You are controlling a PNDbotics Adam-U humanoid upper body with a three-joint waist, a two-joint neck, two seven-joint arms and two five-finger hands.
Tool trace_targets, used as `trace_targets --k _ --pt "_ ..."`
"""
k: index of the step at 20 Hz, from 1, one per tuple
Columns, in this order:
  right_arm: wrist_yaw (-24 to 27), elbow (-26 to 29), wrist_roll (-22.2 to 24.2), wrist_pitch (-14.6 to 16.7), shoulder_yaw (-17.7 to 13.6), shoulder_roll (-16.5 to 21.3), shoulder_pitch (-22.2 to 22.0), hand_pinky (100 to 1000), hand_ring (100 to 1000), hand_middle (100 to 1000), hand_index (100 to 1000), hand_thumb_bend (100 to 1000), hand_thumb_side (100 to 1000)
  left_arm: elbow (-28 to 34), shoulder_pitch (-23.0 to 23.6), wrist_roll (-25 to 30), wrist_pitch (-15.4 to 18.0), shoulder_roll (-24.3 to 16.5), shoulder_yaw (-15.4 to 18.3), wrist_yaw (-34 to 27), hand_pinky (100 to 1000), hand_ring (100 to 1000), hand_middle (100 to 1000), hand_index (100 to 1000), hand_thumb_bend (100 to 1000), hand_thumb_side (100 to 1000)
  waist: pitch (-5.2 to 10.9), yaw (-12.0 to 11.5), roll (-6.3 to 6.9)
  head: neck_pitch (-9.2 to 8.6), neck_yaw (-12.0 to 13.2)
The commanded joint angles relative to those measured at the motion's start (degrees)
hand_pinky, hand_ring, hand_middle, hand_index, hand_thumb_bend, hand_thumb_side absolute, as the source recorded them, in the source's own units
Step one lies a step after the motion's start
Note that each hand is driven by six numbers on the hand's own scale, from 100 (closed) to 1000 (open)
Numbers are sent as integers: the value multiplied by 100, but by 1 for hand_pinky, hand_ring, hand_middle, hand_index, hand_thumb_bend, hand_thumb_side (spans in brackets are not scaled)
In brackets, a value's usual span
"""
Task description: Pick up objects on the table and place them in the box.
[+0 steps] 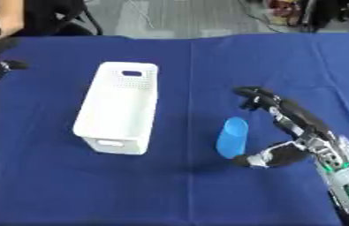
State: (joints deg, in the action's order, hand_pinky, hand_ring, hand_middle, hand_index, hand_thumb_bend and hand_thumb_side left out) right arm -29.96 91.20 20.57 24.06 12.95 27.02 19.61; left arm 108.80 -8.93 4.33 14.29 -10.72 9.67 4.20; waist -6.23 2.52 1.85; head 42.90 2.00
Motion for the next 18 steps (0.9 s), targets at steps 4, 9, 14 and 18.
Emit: trace_targets --k 4,9,14,18 --pt "-137 -104 56 147 96 14 117 710 750 929 999 796 611 84 -96 25 13 -66 -19 -35 651 856 992 899 1000 912 57 -12 -6 -55 -73" --pt "-209 -167 101 227 174 14 121 710 748 924 995 797 601 84 -99 37 16 -66 -26 -47 650 856 990 899 1000 912 61 -11 -1 -68 -86" --pt "-245 -203 110 268 203 9 126 709 747 922 993 796 602 87 -101 46 20 -67 -31 -55 650 855 989 899 1000 912 59 -8 2 -66 -106" --pt "-242 -191 105 283 208 13 134 709 746 919 991 795 608 87 -102 50 21 -68 -30 -60 649 855 989 899 1000 912 60 -7 3 -67 -103"
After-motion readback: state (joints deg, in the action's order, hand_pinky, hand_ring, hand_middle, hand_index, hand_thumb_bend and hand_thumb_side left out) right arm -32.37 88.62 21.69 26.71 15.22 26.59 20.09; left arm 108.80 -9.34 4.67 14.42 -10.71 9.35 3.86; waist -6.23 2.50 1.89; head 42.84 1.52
